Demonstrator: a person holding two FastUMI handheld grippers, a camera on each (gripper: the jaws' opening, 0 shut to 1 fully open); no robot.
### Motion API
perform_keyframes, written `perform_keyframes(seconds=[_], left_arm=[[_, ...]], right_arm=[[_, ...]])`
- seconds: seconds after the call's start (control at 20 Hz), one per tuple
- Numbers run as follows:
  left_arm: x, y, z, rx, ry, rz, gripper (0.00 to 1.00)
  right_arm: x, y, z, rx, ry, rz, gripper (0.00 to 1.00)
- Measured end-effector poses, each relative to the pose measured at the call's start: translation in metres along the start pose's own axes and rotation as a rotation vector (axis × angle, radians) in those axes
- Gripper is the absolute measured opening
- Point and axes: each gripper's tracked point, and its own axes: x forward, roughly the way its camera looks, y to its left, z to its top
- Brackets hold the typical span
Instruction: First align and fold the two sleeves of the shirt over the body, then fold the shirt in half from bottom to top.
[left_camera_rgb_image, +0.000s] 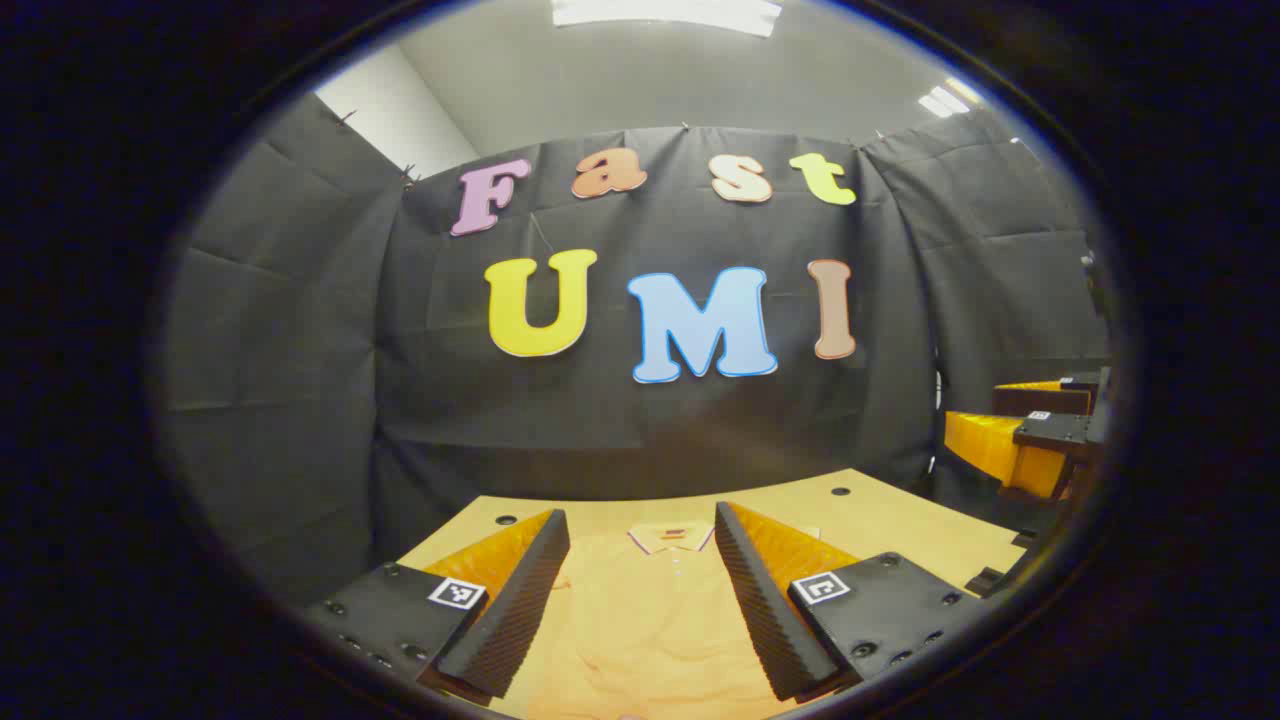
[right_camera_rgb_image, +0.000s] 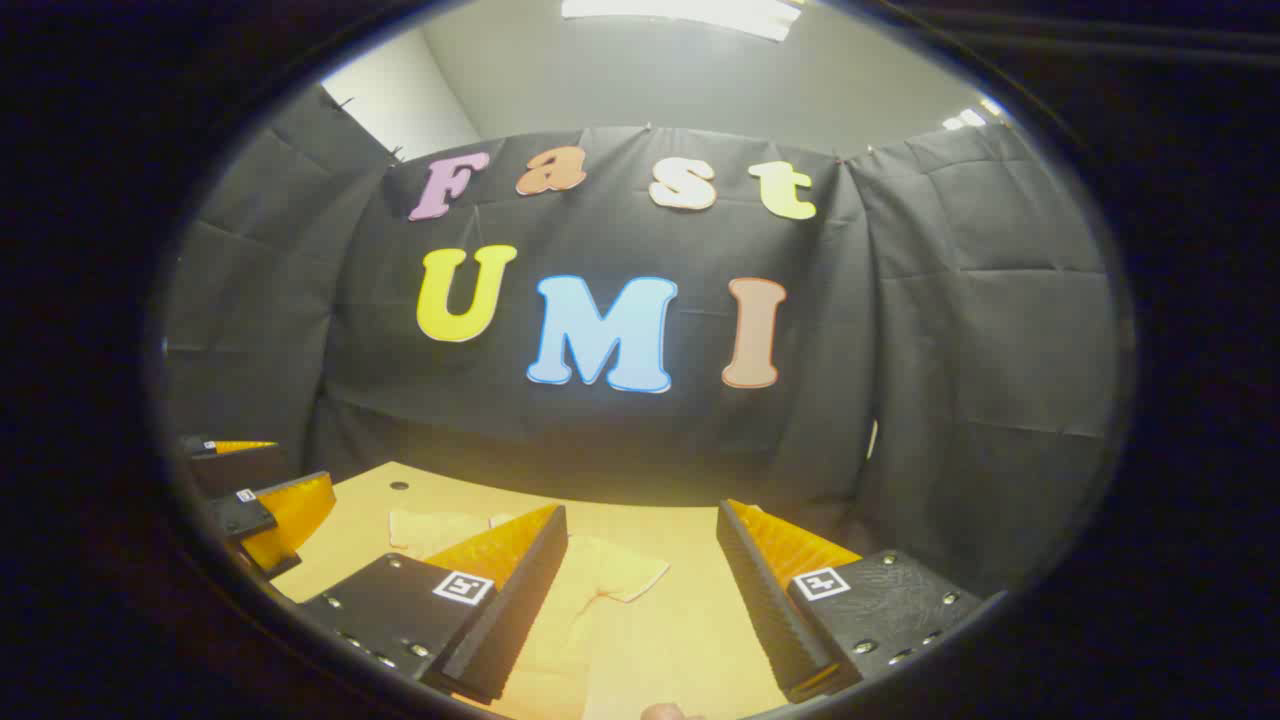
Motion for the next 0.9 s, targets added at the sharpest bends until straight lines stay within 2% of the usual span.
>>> perform_keyframes(seconds=[0.25,0.4,0.7,0.9], left_arm=[[0.005,0.009,0.001,-0.040,-0.004,0.044,0.95],[0.007,0.014,0.000,-0.037,-0.006,0.067,0.95],[0.016,0.010,0.003,-0.096,-0.028,0.102,0.95],[0.023,0.006,0.006,-0.096,-0.030,0.065,0.95]], right_arm=[[0.022,0.015,0.002,-0.030,-0.003,0.037,0.93],[0.040,0.005,-0.003,-0.061,0.004,0.037,0.92],[0.078,-0.009,-0.015,-0.087,-0.005,0.058,0.94],[0.098,-0.011,-0.037,-0.069,0.060,0.043,0.94]])
